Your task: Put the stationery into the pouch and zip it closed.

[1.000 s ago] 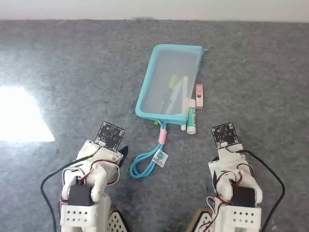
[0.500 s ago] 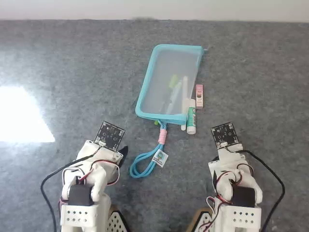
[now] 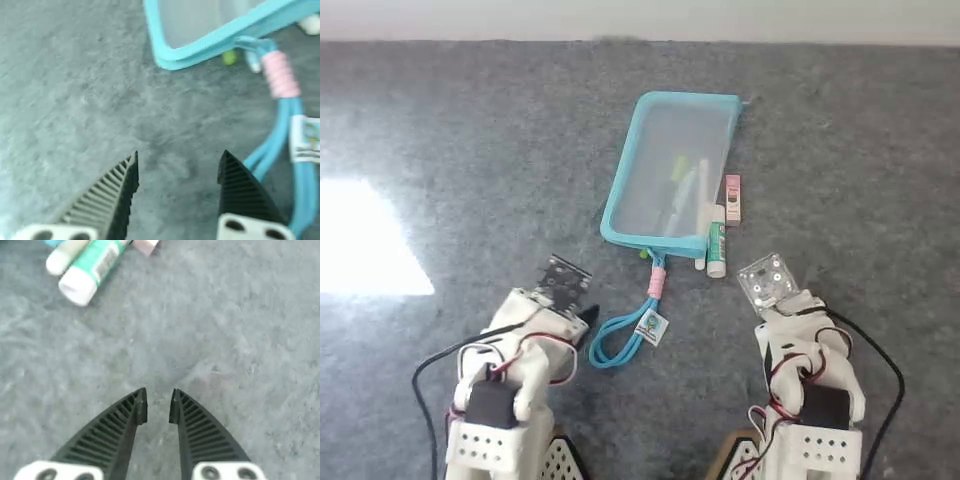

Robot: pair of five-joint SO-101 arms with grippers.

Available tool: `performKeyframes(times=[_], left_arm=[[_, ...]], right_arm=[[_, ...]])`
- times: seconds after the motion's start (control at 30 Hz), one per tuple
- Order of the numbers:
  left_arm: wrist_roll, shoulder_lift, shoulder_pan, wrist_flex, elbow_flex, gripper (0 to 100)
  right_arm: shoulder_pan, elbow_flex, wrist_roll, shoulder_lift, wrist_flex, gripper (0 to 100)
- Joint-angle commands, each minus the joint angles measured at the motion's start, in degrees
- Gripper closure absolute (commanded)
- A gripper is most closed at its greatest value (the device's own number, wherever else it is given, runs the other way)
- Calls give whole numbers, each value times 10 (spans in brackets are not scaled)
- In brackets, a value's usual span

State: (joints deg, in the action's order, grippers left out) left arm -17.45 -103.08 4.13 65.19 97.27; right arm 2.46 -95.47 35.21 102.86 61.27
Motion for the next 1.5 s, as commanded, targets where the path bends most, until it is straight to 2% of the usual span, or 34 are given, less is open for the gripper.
performKeyframes(times=[0.0, 0.1, 0.17, 0.27, 0.33, 0.43, 0.63, 0.8, 0.97, 1.1, 1.23, 1.47], left_arm=[[-4, -11, 86, -16, -8, 754], [-8, -11, 96, -42, -8, 754], [-2, -11, 60, -76, -12, 754], [71, -7, 24, -71, -73, 754], [106, -6, 33, -46, -130, 754], [106, 18, 59, -54, -165, 754], [116, 238, 57, -79, -316, 754], [207, 455, -55, -78, -447, 754], [211, 596, -196, -72, -491, 754], [247, 651, -320, -111, -495, 754], [247, 672, -353, -114, -506, 754], [247, 676, -354, -116, -500, 754]], right_arm=[[0, 33, -35, 4, -20, 901], [-4, 72, -35, 3, -1, 900], [-4, 105, -39, -1, 17, 900], [-10, 173, -67, -51, 48, 900], [-34, 222, -83, -124, 46, 900], [-87, 312, -98, -276, 45, 900], [-136, 471, -158, -574, 2, 899], [-215, 559, -247, -692, -4, 850], [-266, 603, -360, -772, -32, 816], [-358, 621, -426, -829, -58, 815], [-418, 644, -434, -901, -101, 815], [-417, 702, -436, -1003, -90, 815]])
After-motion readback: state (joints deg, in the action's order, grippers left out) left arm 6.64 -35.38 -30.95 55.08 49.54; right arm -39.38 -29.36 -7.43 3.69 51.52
